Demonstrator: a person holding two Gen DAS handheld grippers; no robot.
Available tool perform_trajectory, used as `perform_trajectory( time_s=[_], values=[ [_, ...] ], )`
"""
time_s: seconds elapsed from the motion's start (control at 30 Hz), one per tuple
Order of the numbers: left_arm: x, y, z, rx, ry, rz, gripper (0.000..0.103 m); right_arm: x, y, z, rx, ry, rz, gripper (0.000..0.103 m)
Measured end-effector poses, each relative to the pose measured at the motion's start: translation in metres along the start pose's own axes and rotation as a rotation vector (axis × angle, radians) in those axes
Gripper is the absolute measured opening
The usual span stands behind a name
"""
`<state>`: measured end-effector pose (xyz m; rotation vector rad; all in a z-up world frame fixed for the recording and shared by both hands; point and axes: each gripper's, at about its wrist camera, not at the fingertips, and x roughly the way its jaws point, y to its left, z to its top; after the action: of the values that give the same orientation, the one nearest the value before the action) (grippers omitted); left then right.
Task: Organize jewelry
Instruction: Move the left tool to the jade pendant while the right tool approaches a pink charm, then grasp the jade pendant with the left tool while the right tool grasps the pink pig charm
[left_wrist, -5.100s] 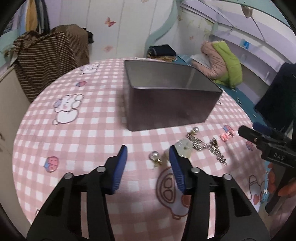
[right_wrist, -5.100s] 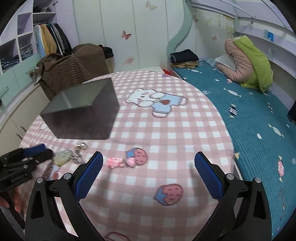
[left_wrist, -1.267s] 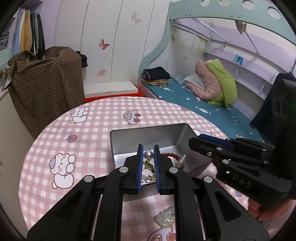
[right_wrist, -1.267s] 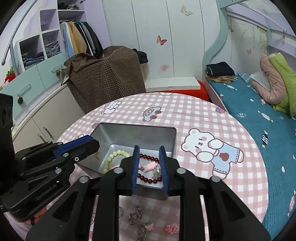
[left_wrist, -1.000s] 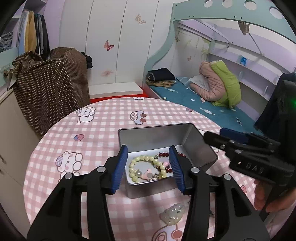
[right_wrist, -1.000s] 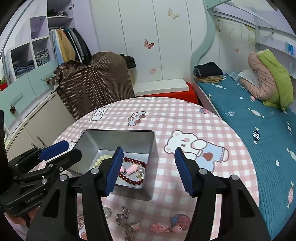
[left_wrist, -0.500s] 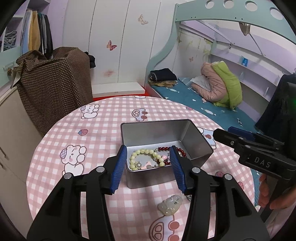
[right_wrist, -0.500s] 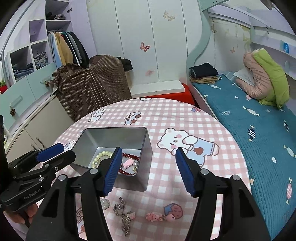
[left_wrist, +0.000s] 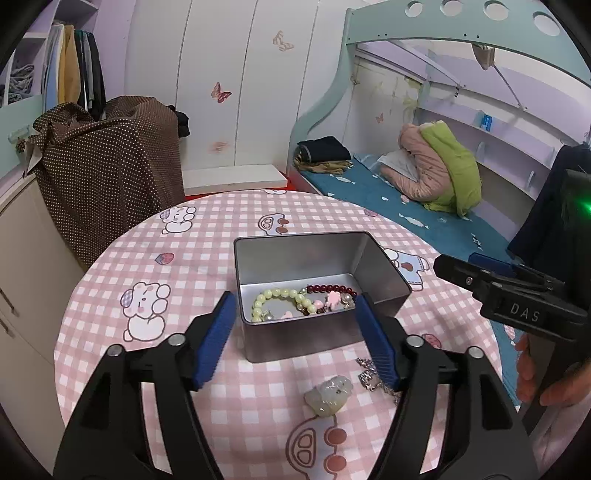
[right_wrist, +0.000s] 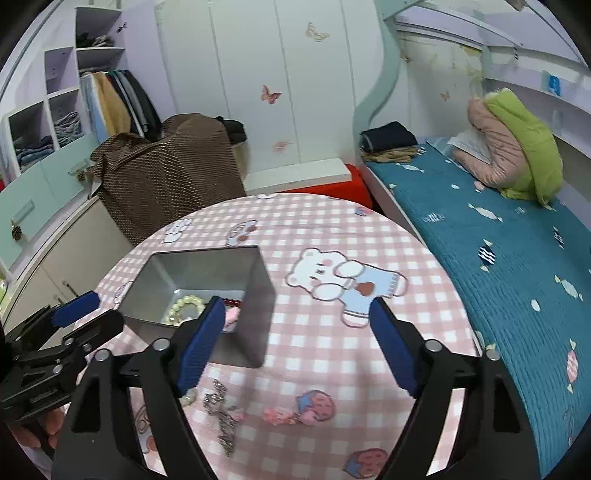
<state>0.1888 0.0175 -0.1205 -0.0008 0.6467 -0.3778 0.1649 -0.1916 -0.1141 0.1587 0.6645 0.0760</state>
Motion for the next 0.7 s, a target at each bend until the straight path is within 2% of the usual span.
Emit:
perform_trajectory(
  time_s=[0.1, 0.2, 0.43, 0.7],
  values=[
    [-0.003, -0.002, -0.004, -0.004, -0.006, 0.0, 0.085, -0.001, -0.012, -0.004, 0.024, 0.011, -0.03, 0.088],
    [-0.004, -0.004, -0.009, 0.002, -0.005, -0.002, 0.089, -0.003, -0.023, -0.01, 0.043, 0.023, -0.056, 0.09],
    [-0.003, -0.01, -0.025, 0.037, 0.024, -0.016, 0.09, -0.002, -0.035, -0.034, 0.039, 0.065, -0.073, 0.091],
    [0.011, -0.01, -0.047, 0.045, 0.081, -0.038, 0.09, 0.0, -0.018, -0.067, -0.087, 0.088, 0.0, 0.091]
  ],
)
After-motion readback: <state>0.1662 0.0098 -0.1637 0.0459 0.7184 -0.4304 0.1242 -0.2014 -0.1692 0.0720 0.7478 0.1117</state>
